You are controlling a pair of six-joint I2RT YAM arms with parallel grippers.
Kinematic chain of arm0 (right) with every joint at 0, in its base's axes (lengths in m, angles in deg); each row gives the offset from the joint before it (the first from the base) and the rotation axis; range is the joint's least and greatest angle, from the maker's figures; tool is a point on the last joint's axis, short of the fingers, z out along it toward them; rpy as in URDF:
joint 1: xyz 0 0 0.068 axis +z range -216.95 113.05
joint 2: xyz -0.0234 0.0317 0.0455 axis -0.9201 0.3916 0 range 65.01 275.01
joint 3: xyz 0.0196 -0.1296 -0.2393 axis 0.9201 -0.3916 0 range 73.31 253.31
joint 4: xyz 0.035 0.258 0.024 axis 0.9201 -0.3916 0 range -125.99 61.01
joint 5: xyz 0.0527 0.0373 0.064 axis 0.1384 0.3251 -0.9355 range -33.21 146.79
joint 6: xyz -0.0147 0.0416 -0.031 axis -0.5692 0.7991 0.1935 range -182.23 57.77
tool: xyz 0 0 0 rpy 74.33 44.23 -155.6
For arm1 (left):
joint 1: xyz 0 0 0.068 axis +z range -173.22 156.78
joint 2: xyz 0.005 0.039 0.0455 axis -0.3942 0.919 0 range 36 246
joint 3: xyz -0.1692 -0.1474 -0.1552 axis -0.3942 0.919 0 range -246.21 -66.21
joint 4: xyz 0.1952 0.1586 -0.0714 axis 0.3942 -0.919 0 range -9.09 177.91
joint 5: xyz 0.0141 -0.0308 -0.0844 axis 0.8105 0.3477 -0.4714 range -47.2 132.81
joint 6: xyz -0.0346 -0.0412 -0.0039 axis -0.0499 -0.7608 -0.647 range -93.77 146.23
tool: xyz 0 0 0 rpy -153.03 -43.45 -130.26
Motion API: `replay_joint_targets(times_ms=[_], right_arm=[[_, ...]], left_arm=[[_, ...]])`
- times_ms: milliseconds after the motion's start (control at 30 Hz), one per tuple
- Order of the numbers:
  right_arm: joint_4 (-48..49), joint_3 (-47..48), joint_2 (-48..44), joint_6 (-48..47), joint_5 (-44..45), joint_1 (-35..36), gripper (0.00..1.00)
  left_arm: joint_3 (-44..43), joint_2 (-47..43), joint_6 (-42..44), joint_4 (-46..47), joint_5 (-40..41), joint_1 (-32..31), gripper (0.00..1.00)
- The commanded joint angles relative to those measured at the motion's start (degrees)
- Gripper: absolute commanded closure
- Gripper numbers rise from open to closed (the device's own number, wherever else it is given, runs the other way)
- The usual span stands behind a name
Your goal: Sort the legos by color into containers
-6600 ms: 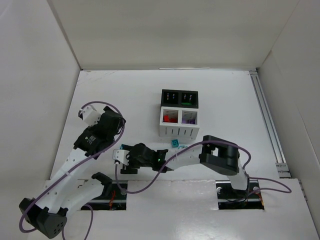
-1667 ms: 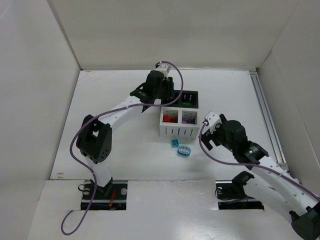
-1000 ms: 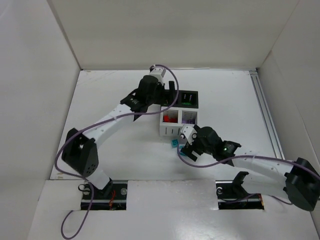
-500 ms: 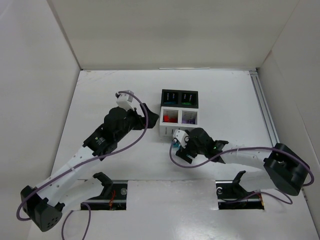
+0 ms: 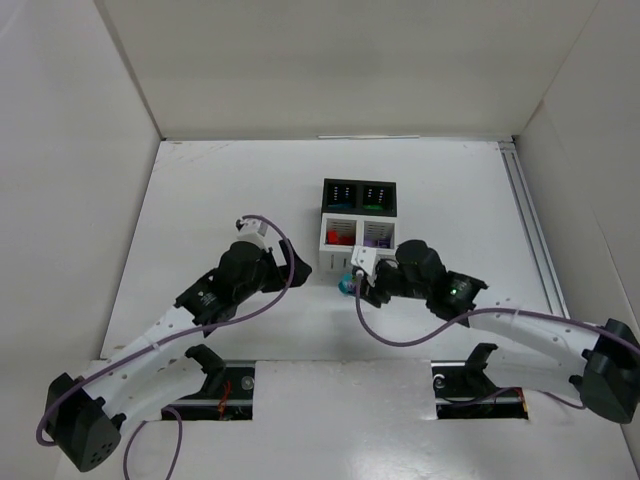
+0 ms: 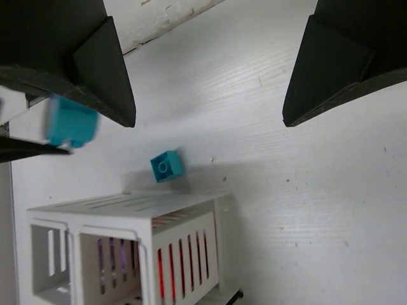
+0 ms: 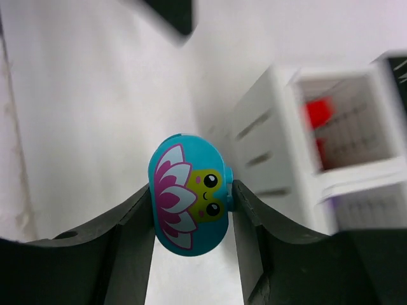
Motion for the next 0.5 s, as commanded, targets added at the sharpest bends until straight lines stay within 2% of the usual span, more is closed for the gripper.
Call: replay_joint_targets(times_ms=[0,133,267,467], right_arm=[[-1.3,8.9,-0.7,-5.9,1.4,-1.3,0.59],[-2.0,22.1,7.2,-9.1,2.7,-7.7,0.59],[-2.0,32.6,19.1,-12.1,4.2,-10.8,0.59],[-2.0,43.0,32.4,-13.3,4.8,-15.2,0.56]], left_arm=[[1.7,-1.5,-1.8,3.0,-1.6,-0.1,0.00],[1.7,-0.9,-1.8,1.6,-1.6,-0.1,0.00],[1.7,-0.9,-2.3,0.2,-1.6,-0.1,0.00],[1.7,-2.5,-3.4,-1.5,-0.6,-0.1,0.00]])
